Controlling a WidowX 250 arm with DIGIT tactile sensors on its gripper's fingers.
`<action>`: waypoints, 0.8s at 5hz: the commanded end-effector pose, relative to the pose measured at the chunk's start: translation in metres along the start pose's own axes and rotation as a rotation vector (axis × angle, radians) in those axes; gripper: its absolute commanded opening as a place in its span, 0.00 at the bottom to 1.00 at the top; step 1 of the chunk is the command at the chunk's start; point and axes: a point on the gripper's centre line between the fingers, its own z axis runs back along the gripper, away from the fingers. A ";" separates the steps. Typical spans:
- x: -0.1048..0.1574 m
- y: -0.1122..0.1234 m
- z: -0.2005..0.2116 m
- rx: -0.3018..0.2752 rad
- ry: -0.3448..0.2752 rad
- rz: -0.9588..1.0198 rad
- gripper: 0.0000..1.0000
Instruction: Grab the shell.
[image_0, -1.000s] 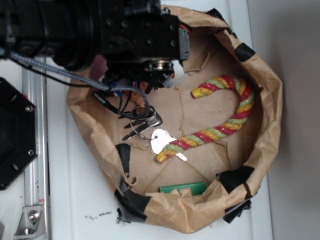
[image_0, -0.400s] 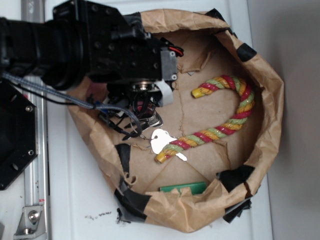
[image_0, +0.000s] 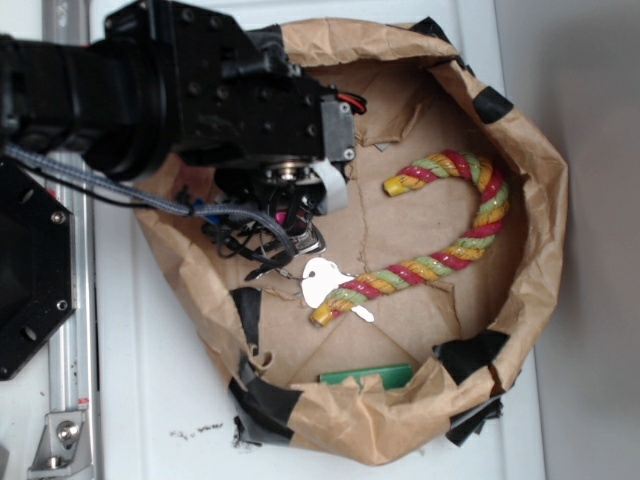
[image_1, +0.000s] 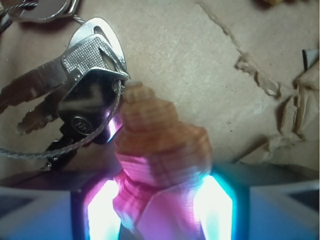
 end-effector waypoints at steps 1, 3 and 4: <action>0.007 0.013 0.023 0.035 -0.068 0.072 0.00; 0.024 0.030 0.112 0.068 -0.218 0.259 0.00; 0.038 0.025 0.131 0.060 -0.227 0.267 0.00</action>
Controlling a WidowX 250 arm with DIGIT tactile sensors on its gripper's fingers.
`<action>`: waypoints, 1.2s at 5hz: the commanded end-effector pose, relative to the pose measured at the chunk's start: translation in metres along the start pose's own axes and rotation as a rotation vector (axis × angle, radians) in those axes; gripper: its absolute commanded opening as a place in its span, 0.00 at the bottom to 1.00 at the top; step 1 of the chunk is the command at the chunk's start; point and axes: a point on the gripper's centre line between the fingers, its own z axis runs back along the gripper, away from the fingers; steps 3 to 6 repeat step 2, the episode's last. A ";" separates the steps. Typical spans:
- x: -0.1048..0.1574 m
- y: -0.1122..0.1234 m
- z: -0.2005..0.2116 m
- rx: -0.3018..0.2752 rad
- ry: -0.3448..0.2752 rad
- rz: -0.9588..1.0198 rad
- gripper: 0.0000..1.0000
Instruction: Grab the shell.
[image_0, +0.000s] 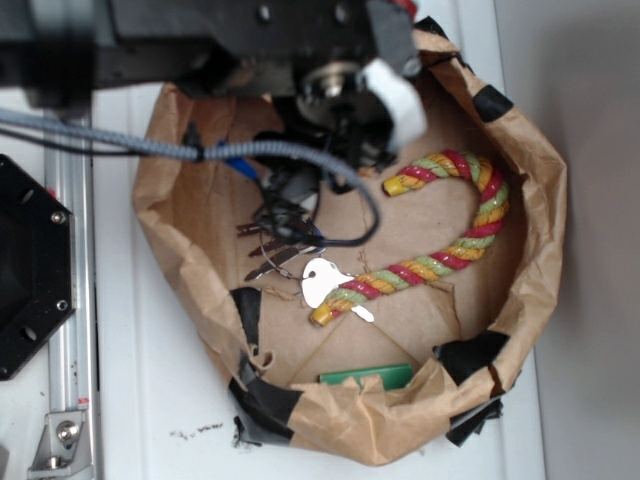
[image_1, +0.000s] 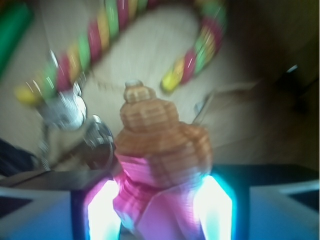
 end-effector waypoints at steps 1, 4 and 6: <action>0.035 -0.014 0.036 0.035 -0.062 0.049 0.00; 0.040 -0.019 0.036 -0.011 -0.060 0.079 0.00; 0.040 -0.019 0.036 -0.011 -0.060 0.079 0.00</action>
